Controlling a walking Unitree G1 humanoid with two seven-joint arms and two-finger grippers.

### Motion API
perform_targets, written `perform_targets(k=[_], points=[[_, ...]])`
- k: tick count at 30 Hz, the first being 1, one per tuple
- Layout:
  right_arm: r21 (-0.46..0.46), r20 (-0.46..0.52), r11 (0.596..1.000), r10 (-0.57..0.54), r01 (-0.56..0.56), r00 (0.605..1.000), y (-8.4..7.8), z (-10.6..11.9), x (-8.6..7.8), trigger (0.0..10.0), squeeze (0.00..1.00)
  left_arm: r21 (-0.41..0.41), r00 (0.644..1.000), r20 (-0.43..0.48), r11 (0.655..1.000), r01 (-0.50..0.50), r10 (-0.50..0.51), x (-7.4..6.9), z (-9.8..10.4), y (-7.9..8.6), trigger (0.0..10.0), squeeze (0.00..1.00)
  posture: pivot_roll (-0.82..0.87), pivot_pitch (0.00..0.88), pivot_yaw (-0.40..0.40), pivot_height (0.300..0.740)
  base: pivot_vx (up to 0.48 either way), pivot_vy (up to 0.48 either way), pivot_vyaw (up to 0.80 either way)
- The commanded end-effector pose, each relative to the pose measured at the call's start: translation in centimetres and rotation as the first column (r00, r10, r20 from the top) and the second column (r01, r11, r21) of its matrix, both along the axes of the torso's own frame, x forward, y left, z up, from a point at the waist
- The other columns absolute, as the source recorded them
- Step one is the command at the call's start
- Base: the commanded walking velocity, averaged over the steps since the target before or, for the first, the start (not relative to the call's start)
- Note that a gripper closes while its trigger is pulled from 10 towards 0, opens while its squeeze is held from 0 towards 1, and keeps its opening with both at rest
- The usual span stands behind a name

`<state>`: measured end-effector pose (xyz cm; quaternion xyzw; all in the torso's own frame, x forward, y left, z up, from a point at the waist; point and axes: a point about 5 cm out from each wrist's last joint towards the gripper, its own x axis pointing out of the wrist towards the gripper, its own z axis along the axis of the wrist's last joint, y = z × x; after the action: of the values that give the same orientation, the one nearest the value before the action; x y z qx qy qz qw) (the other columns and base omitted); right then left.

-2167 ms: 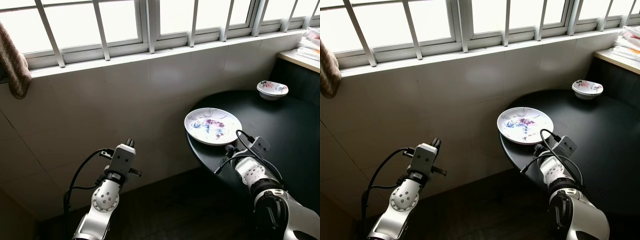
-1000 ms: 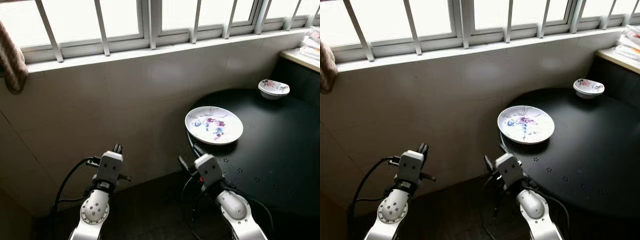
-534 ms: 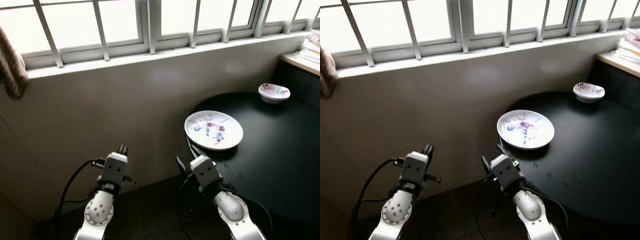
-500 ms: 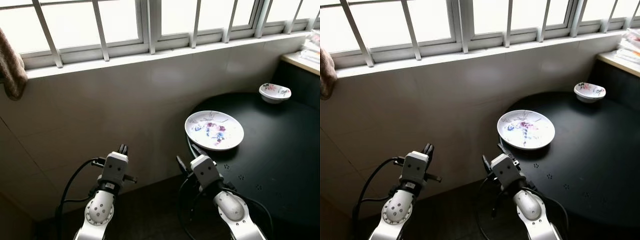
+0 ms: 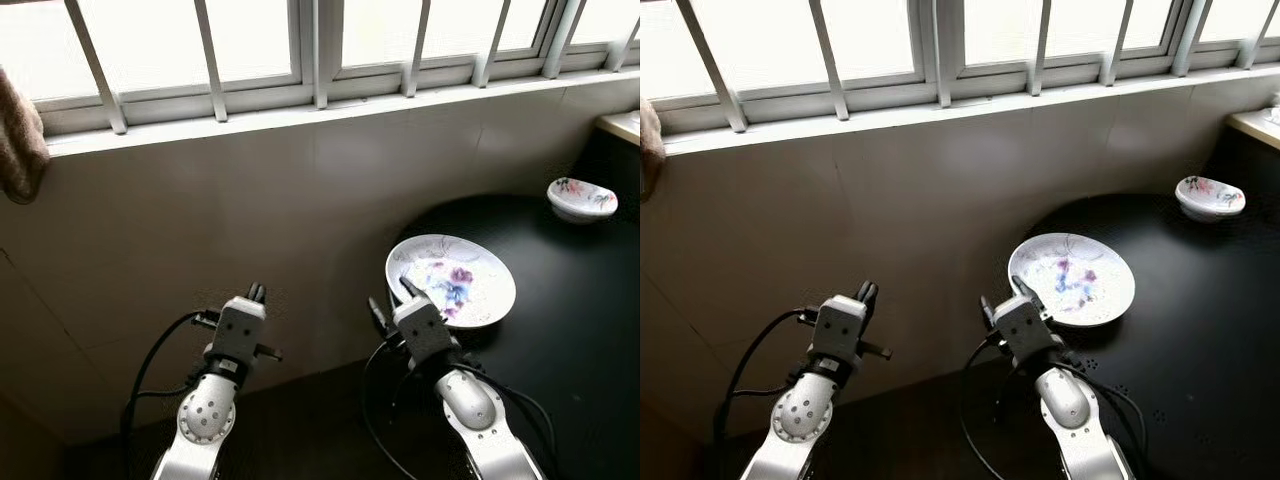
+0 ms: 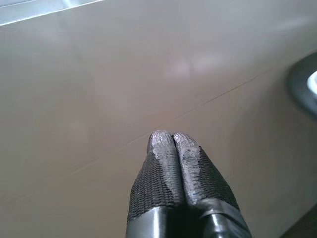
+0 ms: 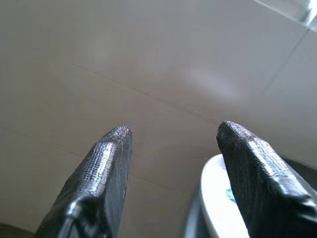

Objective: Kitchen organization

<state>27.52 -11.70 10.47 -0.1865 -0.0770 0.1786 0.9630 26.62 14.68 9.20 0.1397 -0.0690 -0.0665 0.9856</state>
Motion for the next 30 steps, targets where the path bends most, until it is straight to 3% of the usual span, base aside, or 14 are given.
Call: perform_targets(k=[1, 4, 13, 30], points=[[0.001, 0.001, 1.0, -0.024, 0.024, 1.0, -0.5, 0.2, 0.1, 10.0, 0.0, -0.005, 1.0, 0.0, 1.0, 0.008, -0.008, 0.0, 0.1, -0.3, 10.0, 0.0, -0.09, 0.0, 0.032, 0.74, 0.0, 0.0, 0.0], [0.015, -0.001, 0.998, -0.054, 0.054, 0.999, -0.9, 0.4, 0.4, 10.0, 0.0, -0.006, 1.0, -0.001, 1.0, 0.008, -0.008, 0.1, 0.0, -0.4, 10.0, 0.0, -0.09, 0.0, 0.033, 0.74, 0.0, 0.0, 0.0], [-0.013, 0.014, 0.996, -0.085, 0.085, 0.996, -1.4, 0.7, 1.0, 10.0, 0.0, -0.008, 1.0, 0.0, 1.0, 0.009, -0.009, 0.1, 0.0, -0.4, 10.0, 0.0, -0.09, 0.0, 0.031, 0.74, 0.246, 0.0, -0.73], [0.031, -0.006, 0.993, -0.115, 0.115, 0.993, -1.6, 0.6, 1.3, 10.0, 0.0, -0.012, 1.0, 0.0, 1.0, 0.013, -0.013, 0.1, 0.0, -0.6, 10.0, 0.0, -0.09, 0.0, 0.031, 0.74, 0.113, 0.0, 0.0]])
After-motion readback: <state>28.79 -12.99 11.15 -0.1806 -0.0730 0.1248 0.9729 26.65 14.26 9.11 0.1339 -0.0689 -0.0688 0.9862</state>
